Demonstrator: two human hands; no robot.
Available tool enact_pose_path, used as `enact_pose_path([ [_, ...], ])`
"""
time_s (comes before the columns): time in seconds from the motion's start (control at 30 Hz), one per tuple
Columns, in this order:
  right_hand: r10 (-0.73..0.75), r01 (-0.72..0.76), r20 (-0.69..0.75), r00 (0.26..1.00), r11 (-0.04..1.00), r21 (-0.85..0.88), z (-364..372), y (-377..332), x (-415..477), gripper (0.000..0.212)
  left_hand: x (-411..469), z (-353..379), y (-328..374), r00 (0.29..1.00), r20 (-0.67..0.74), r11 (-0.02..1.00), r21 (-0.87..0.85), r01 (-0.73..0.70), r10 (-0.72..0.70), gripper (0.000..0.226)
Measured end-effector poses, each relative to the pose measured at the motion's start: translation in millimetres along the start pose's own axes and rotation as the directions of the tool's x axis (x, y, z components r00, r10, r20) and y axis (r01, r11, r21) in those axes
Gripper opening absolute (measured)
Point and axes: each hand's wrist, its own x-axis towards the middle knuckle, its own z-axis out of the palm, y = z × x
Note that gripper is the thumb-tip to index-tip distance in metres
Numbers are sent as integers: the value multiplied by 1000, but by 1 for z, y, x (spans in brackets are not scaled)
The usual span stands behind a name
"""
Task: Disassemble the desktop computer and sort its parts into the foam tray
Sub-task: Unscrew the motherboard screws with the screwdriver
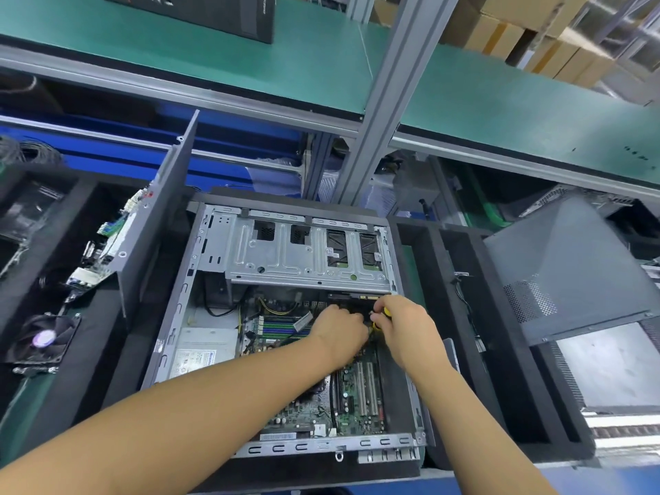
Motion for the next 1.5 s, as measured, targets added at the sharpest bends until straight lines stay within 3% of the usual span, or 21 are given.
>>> enact_pose_path([
  [0.13,6,-6,7,1000,1000,-3,1,1,0,9,6,-5,8,977,91,934,-286,212,-194,30],
  [0.3,7,-6,26,1000,1000,-19,0,1,0,11,23,5,18,941,156,818,-466,337,-299,35],
  [0.57,-27,28,36,999,999,-34,-1,0,-1,14,33,19,13,957,126,861,-417,291,-262,20],
  [0.9,2,26,138,990,978,-205,-4,-9,6,22,40,27,19,950,118,873,-373,314,-291,23],
  [1.13,-91,180,287,953,937,-300,-11,-3,4,16,41,30,20,953,92,873,-384,300,-287,16],
  [1.5,3,67,297,955,972,-224,-22,-8,13,16,45,30,15,941,165,853,-399,336,-294,13],
])
